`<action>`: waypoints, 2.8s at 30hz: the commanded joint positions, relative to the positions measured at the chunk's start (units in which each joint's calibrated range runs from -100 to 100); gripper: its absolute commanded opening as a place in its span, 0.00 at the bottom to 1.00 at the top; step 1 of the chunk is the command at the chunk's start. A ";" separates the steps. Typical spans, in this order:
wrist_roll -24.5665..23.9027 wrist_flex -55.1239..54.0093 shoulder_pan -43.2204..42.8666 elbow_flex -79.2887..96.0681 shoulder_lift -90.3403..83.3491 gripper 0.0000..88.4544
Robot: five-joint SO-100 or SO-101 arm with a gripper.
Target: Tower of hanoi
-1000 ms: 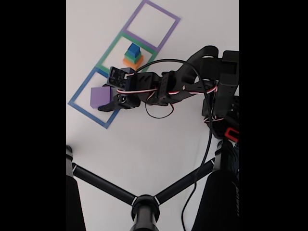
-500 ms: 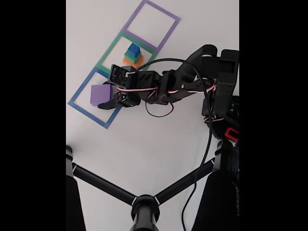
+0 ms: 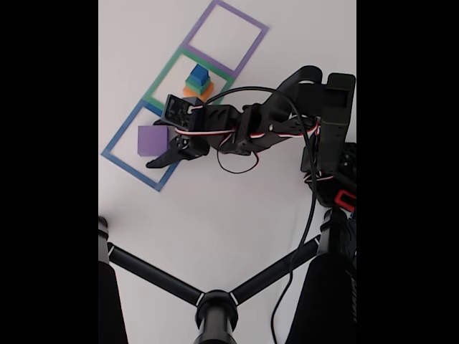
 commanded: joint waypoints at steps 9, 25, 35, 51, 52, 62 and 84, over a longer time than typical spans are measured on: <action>0.39 9.34 -3.17 -2.92 -13.92 0.34; 0.39 52.82 -2.69 -21.92 -33.14 0.00; 0.39 92.58 -0.29 -39.10 -45.65 0.00; 0.39 115.98 7.86 -55.38 -51.79 0.00; 0.39 115.98 8.63 -55.38 -51.95 0.01; 0.39 115.25 15.91 -53.47 -53.08 0.09; 0.39 88.29 22.05 -21.83 -61.56 0.31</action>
